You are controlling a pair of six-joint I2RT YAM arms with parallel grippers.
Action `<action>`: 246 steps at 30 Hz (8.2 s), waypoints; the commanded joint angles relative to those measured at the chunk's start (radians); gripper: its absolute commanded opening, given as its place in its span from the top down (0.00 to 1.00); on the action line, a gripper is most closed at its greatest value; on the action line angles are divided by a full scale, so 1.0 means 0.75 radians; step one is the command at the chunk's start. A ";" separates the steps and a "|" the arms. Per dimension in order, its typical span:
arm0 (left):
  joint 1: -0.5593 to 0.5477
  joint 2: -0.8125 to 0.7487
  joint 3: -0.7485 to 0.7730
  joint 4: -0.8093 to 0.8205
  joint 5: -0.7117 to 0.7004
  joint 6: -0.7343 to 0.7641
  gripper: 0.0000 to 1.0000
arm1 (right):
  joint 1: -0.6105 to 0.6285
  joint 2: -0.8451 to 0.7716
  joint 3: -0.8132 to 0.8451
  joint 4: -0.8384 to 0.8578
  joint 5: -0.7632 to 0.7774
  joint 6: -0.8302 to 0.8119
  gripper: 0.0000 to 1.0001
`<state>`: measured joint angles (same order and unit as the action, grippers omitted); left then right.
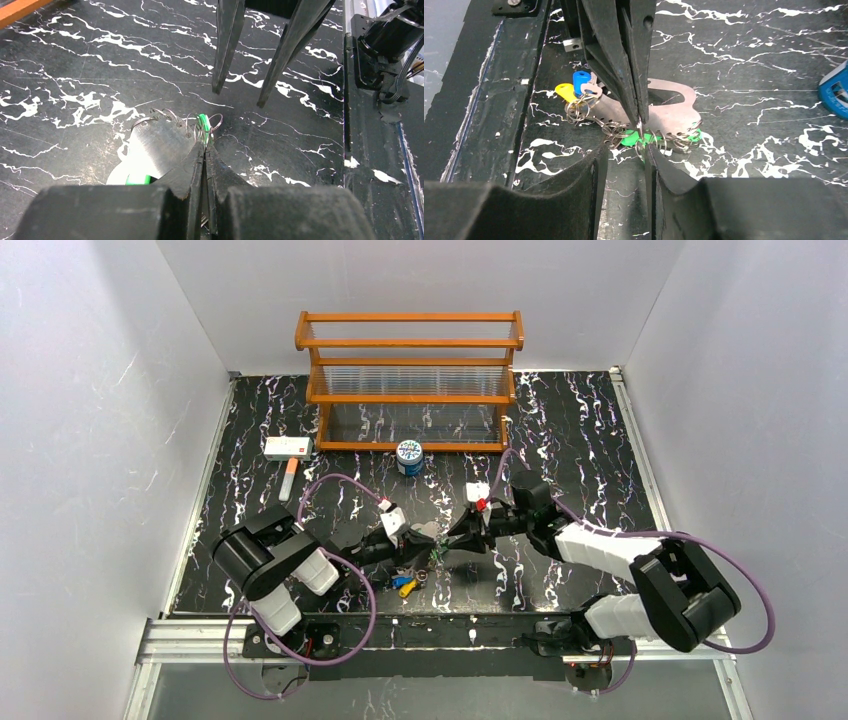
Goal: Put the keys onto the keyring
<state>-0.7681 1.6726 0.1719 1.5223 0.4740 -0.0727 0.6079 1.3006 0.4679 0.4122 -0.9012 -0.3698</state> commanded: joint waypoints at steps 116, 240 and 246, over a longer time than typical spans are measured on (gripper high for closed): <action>0.006 -0.192 -0.004 0.349 -0.115 -0.008 0.89 | 0.226 0.034 0.030 0.157 0.452 -0.002 0.99; -0.063 -0.345 0.096 0.354 -0.326 -0.109 1.00 | -0.047 -0.224 0.119 -0.041 0.116 0.043 0.77; -0.058 -0.348 0.103 0.354 -0.333 -0.131 1.00 | -0.047 -0.209 0.116 -0.077 0.130 0.031 0.99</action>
<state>-0.8188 1.4544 0.2375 1.5246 0.2516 -0.1585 0.5682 1.1381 0.5385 0.3424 -0.7856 -0.3428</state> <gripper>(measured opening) 0.010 0.032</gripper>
